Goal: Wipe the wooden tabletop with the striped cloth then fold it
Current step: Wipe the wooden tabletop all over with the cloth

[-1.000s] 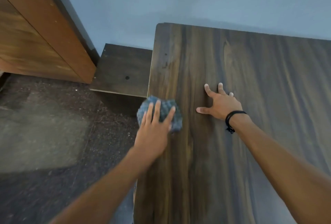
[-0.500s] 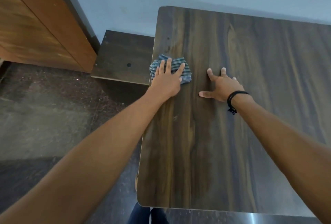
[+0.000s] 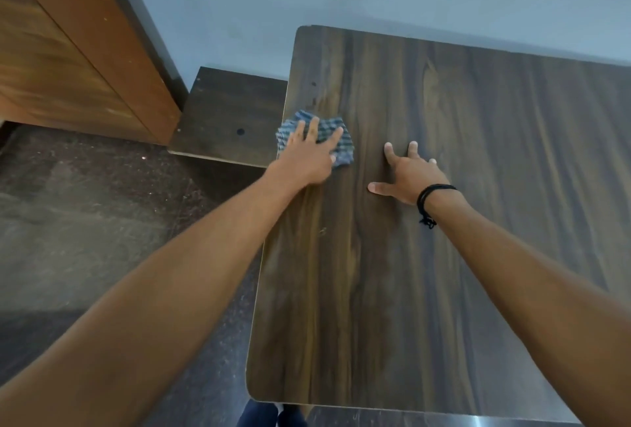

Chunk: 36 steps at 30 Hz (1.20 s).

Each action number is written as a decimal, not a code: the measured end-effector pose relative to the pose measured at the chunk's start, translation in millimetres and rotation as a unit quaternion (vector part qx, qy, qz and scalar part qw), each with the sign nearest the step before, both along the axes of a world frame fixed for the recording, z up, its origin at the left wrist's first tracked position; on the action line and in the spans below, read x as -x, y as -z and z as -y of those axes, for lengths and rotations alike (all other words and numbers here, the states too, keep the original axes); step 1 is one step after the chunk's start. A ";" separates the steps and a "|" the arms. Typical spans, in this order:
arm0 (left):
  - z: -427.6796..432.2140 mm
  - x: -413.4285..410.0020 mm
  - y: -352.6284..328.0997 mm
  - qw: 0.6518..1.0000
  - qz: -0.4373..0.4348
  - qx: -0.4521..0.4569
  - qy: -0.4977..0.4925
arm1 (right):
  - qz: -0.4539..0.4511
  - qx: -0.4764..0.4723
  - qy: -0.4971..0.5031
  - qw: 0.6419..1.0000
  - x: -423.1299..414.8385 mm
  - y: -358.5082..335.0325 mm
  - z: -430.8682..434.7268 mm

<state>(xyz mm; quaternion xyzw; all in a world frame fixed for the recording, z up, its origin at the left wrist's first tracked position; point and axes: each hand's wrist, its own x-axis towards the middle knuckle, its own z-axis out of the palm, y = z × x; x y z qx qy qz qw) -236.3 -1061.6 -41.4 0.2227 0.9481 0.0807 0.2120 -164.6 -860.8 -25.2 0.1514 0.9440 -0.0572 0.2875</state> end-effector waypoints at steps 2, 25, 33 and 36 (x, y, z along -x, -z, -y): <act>10.4 -38.1 4.6 1.000 -0.011 -0.008 0.025 | -0.002 0.003 0.003 1.000 -0.6 -0.6 2.5; -0.5 67.8 7.3 0.998 -0.011 0.001 0.058 | -0.007 0.013 0.015 1.000 -4.1 -3.6 3.5; -3.7 82.6 1.5 1.000 -0.010 -0.018 -0.001 | -0.038 -0.006 -0.016 0.999 32.3 -22.4 2.8; -11.4 78.9 0.4 1.000 -0.008 -0.004 0.005 | -0.018 -0.007 -0.026 0.999 53.7 -24.3 3.5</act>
